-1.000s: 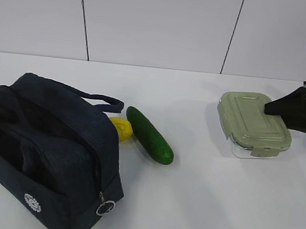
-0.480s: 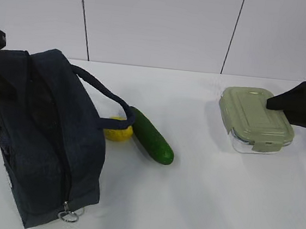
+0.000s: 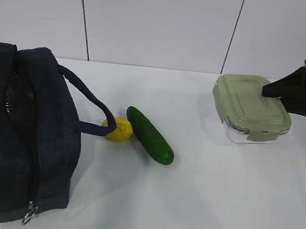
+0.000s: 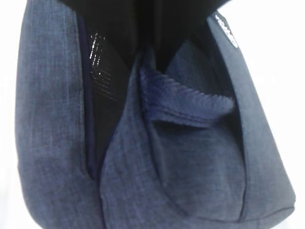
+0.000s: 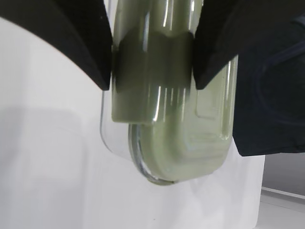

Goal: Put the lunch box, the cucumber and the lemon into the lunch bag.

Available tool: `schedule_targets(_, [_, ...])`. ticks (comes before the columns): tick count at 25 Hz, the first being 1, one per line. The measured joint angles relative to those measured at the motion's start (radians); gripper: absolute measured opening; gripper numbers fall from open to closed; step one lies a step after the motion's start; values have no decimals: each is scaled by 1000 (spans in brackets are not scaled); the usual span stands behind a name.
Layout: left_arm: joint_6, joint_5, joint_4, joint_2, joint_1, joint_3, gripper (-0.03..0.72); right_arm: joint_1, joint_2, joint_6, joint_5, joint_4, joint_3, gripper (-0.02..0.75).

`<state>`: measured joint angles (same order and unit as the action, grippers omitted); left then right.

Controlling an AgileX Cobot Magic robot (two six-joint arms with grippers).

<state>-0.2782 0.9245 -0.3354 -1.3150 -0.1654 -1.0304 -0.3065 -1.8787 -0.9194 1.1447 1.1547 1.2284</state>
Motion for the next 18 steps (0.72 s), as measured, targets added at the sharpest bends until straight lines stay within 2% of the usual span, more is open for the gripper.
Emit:
schedule_targets(9, [-16, 25, 17, -74, 0, -25, -6, 54, 87, 90, 9, -30, -2, 393])
schedule_targets(18, [-27, 59, 36, -82, 0, -61, -6, 176, 161, 163, 27, -37, 0, 393])
